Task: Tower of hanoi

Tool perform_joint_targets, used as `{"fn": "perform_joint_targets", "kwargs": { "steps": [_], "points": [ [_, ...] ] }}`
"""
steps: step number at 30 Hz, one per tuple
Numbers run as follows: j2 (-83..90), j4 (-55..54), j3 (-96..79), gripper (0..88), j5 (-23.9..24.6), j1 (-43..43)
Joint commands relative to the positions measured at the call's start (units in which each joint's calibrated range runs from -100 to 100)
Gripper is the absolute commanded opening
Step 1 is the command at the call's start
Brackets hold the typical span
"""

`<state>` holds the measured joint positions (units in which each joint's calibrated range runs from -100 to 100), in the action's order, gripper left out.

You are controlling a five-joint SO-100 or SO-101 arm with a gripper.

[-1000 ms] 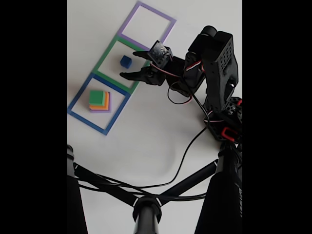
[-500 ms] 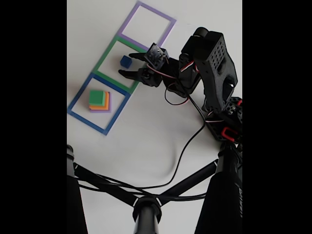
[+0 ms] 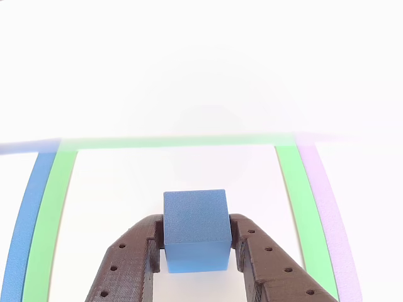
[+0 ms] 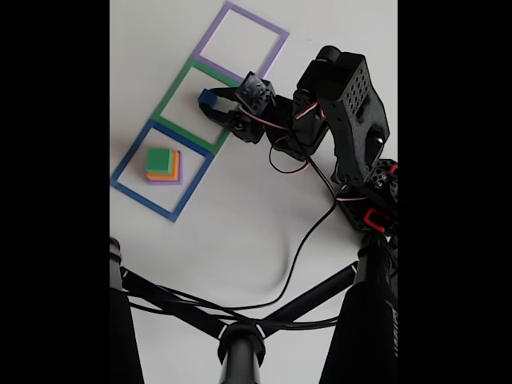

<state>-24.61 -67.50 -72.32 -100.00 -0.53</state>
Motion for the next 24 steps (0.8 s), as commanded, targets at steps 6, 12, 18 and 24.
{"fn": "perform_joint_targets", "kwargs": {
  "steps": [6,12,18,24],
  "points": [
    [26.0,22.4,-2.8,2.6,0.0,0.1],
    [54.4,59.6,1.4,2.8,0.0,0.5],
    [70.1,101.0,21.1,2.8,0.0,1.3],
    [68.2,133.0,52.1,2.6,0.0,2.2]
  ]
}}
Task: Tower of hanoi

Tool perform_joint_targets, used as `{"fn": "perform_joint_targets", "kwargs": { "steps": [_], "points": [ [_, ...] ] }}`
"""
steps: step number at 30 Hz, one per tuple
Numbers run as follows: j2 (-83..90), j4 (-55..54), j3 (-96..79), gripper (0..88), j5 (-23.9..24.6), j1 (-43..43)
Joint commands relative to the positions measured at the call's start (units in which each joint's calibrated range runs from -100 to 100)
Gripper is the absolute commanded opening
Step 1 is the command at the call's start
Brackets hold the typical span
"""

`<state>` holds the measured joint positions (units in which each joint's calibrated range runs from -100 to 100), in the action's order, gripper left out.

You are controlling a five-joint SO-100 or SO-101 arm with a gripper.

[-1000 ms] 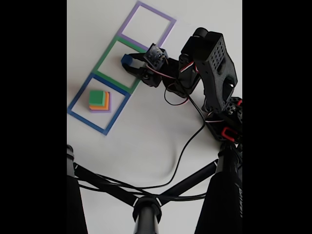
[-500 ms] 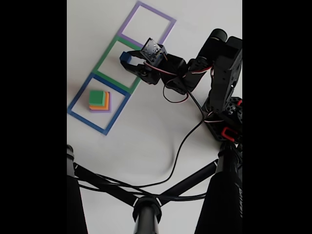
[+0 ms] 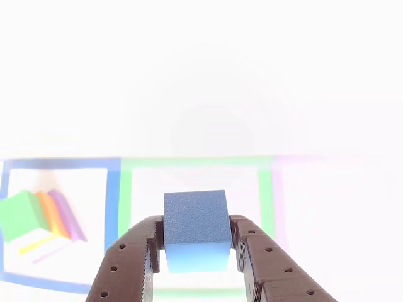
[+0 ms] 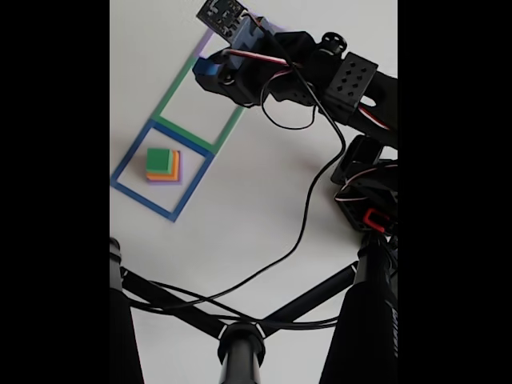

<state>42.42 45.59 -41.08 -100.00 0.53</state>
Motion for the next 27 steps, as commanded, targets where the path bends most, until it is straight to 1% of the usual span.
{"fn": "perform_joint_targets", "kwargs": {
  "steps": [1,3,6,10,15,18,27],
  "points": [
    [0.5,23.9,25.2,2.6,0.0,1.5],
    [-1.0,31.1,33.9,2.5,0.3,2.3],
    [-2.7,40.0,44.6,2.2,2.5,4.3],
    [-3.0,45.7,50.4,2.1,5.6,7.6],
    [-3.1,49.6,56.0,2.0,8.8,11.8],
    [-3.1,50.8,58.0,2.0,9.3,13.9],
    [-3.4,51.3,58.8,1.9,8.1,18.8]
  ]
}}
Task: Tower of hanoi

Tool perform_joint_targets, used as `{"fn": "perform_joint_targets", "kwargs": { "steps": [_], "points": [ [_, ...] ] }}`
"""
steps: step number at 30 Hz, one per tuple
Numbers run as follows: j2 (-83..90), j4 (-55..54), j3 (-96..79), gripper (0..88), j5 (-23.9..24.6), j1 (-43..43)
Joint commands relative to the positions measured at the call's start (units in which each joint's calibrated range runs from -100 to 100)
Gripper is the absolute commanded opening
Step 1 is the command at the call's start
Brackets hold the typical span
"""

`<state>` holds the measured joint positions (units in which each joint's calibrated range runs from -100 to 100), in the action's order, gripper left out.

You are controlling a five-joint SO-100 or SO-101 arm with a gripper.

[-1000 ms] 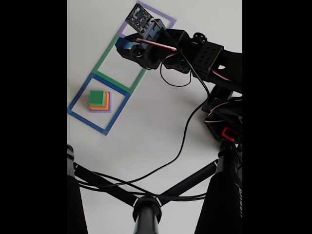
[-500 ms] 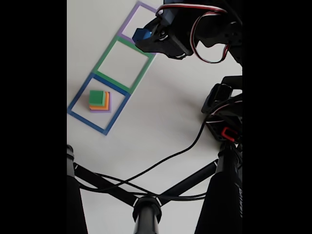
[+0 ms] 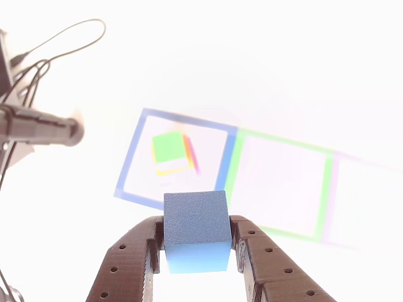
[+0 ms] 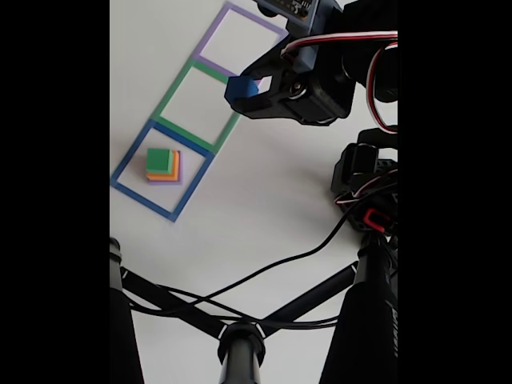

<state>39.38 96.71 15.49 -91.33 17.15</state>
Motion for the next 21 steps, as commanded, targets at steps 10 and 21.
{"fn": "perform_joint_targets", "kwargs": {
  "steps": [10,21],
  "points": [
    [2.2,-15.8,-16.9,2.3,-4.4,6.1],
    [4.4,-67.1,-62.4,2.4,-8.7,5.4]
  ]
}}
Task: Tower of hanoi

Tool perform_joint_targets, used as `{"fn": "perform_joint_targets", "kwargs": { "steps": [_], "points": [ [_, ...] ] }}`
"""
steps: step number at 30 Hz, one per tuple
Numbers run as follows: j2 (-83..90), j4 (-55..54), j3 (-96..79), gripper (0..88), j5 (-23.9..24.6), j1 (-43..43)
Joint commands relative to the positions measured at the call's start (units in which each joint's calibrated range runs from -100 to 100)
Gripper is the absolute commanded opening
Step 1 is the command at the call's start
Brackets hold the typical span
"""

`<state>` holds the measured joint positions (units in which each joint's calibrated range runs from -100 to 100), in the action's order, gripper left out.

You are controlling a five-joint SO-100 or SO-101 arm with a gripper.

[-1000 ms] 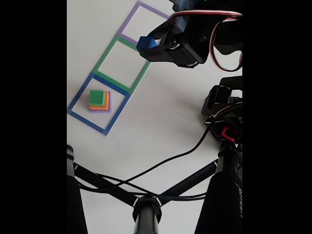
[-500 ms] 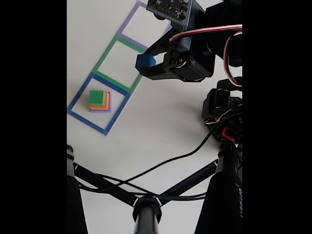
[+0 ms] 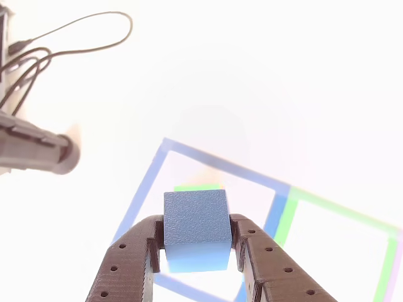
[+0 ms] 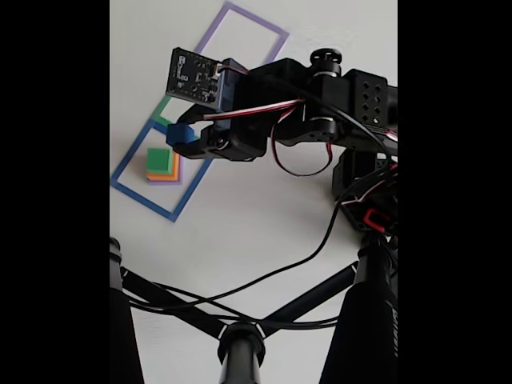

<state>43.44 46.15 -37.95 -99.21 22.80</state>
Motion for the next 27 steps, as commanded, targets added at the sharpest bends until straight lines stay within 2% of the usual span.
{"fn": "perform_joint_targets", "kwargs": {
  "steps": [1,9,13,27],
  "points": [
    [-0.4,-19.4,-10.9,2.3,-0.8,-0.3],
    [-8.8,-43.9,-23.2,2.6,-0.8,0.1],
    [-12.6,-51.1,-25.3,2.8,-0.8,-0.2],
    [-19.5,-62.0,-28.2,2.7,-0.8,-0.6]
  ]
}}
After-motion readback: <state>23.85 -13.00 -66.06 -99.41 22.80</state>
